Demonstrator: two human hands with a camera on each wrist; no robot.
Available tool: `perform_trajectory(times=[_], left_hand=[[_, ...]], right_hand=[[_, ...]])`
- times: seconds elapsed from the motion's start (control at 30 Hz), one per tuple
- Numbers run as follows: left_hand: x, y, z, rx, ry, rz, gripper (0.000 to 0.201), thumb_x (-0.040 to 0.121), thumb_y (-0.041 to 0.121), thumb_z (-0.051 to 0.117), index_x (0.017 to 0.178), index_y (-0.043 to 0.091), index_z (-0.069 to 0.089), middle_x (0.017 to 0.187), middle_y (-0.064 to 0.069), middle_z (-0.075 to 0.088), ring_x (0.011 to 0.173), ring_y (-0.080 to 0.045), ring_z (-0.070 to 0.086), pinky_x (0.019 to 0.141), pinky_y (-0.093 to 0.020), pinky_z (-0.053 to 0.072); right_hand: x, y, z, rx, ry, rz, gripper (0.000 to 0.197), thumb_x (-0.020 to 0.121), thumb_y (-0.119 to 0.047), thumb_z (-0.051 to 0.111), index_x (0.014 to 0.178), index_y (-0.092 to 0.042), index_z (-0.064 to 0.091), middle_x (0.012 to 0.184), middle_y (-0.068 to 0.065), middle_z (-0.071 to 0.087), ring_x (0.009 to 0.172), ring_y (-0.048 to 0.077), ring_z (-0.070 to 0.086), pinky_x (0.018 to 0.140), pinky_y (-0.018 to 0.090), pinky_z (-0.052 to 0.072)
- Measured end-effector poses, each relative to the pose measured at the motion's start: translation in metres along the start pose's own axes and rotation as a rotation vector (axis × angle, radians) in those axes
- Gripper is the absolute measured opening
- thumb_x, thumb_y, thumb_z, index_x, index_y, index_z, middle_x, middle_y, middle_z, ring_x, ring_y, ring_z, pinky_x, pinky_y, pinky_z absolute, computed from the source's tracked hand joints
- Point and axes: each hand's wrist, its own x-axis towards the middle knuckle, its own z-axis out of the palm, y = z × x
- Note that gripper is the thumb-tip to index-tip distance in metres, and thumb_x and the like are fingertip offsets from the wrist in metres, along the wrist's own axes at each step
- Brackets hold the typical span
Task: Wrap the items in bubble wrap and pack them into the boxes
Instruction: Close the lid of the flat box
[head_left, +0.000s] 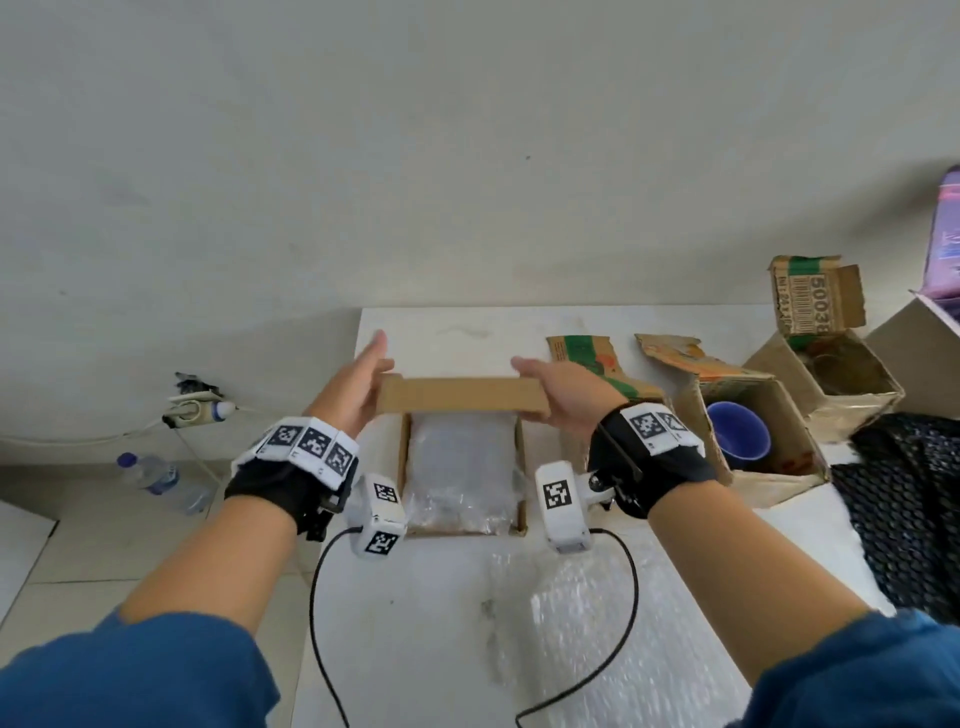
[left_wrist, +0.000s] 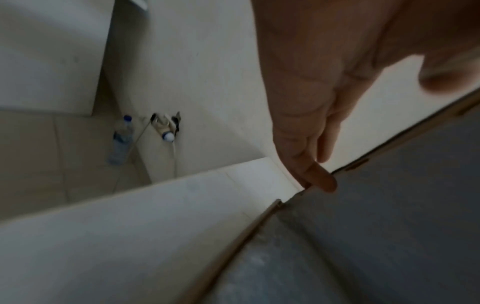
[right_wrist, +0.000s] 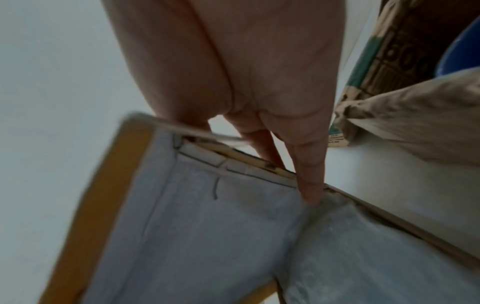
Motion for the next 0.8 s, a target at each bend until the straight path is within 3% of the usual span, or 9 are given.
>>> perform_trajectory(times=[0.03, 0.1, 0.2, 0.3, 0.37, 0.5, 0.6, 0.7, 0.8], left_hand=[[-0.003, -0.003, -0.002, 0.167, -0.023, -0.008, 0.061, 0.082, 0.061, 0.054, 0.109, 0.007, 0.063, 0.102, -0.006, 0.067, 0.095, -0.019, 0.063, 0.093, -0.038, 0.048], [-0.012, -0.013, -0.004, 0.446, -0.056, 0.014, 0.045, 0.082, 0.050, 0.063, 0.105, 0.011, 0.068, 0.103, -0.003, 0.068, 0.096, -0.020, 0.064, 0.096, -0.038, 0.046], [-0.023, -0.027, 0.000, 0.506, -0.098, 0.009, 0.018, 0.088, 0.027, 0.064, 0.103, 0.017, 0.065, 0.098, 0.003, 0.066, 0.088, -0.011, 0.062, 0.085, -0.024, 0.046], [-0.025, -0.044, -0.001, 0.458, -0.116, -0.001, 0.030, 0.088, 0.015, 0.064, 0.117, 0.009, 0.062, 0.111, -0.005, 0.066, 0.098, -0.017, 0.063, 0.096, -0.031, 0.047], [-0.023, -0.054, -0.004, 0.421, -0.089, -0.009, 0.043, 0.086, 0.011, 0.066, 0.127, 0.006, 0.055, 0.121, -0.008, 0.062, 0.109, -0.021, 0.060, 0.100, -0.036, 0.046], [-0.022, -0.073, -0.006, 0.408, -0.046, 0.038, 0.054, 0.084, 0.011, 0.069, 0.133, 0.006, 0.049, 0.128, -0.008, 0.058, 0.116, -0.022, 0.056, 0.105, -0.043, 0.042], [-0.023, -0.082, -0.004, 0.447, -0.017, 0.063, 0.053, 0.084, 0.010, 0.068, 0.133, 0.009, 0.049, 0.130, -0.008, 0.057, 0.115, -0.021, 0.056, 0.104, -0.042, 0.042], [-0.028, -0.086, 0.000, 0.571, 0.006, 0.137, 0.050, 0.085, 0.011, 0.067, 0.132, 0.010, 0.051, 0.126, -0.006, 0.060, 0.108, -0.018, 0.059, 0.096, -0.031, 0.045], [-0.037, -0.082, 0.004, 0.803, 0.030, 0.262, 0.045, 0.085, 0.019, 0.066, 0.129, 0.012, 0.055, 0.121, -0.003, 0.061, 0.104, -0.016, 0.060, 0.086, -0.022, 0.041]], right_hand=[[-0.005, 0.006, 0.002, -0.088, -0.017, -0.003, 0.028, 0.090, -0.032, 0.060, 0.100, -0.006, 0.063, 0.095, 0.008, 0.063, 0.083, 0.019, 0.062, 0.079, 0.032, 0.054], [-0.014, 0.019, 0.004, -0.300, -0.014, -0.038, 0.030, 0.084, -0.034, 0.064, 0.085, -0.004, 0.066, 0.085, 0.012, 0.068, 0.075, 0.021, 0.062, 0.077, 0.033, 0.050], [-0.023, 0.037, 0.008, -0.467, -0.013, -0.104, 0.037, 0.083, -0.032, 0.066, 0.101, 0.000, 0.067, 0.103, 0.015, 0.070, 0.094, 0.028, 0.065, 0.090, 0.040, 0.050], [-0.028, 0.048, 0.016, -0.521, -0.019, -0.111, 0.034, 0.089, -0.019, 0.061, 0.120, -0.004, 0.059, 0.117, 0.007, 0.064, 0.103, 0.022, 0.060, 0.080, 0.026, 0.049], [-0.031, 0.054, 0.021, -0.505, 0.003, -0.132, 0.041, 0.088, -0.014, 0.062, 0.127, -0.006, 0.053, 0.124, 0.007, 0.059, 0.111, 0.022, 0.057, 0.083, 0.023, 0.044], [-0.035, 0.065, 0.026, -0.494, 0.028, -0.145, 0.050, 0.089, -0.011, 0.061, 0.136, -0.006, 0.043, 0.133, 0.007, 0.052, 0.120, 0.022, 0.051, 0.090, 0.022, 0.039], [-0.035, 0.073, 0.031, -0.565, 0.039, -0.140, 0.052, 0.090, -0.012, 0.059, 0.137, -0.007, 0.039, 0.137, 0.010, 0.049, 0.124, 0.026, 0.047, 0.104, 0.033, 0.039], [-0.031, 0.081, 0.033, -0.690, 0.064, -0.126, 0.056, 0.090, -0.017, 0.058, 0.140, -0.008, 0.034, 0.139, 0.012, 0.043, 0.128, 0.032, 0.041, 0.109, 0.045, 0.035], [-0.032, 0.086, 0.033, -0.774, 0.096, -0.115, 0.061, 0.092, -0.023, 0.057, 0.144, -0.010, 0.029, 0.142, 0.013, 0.029, 0.127, 0.031, 0.040, 0.112, 0.039, 0.031]])
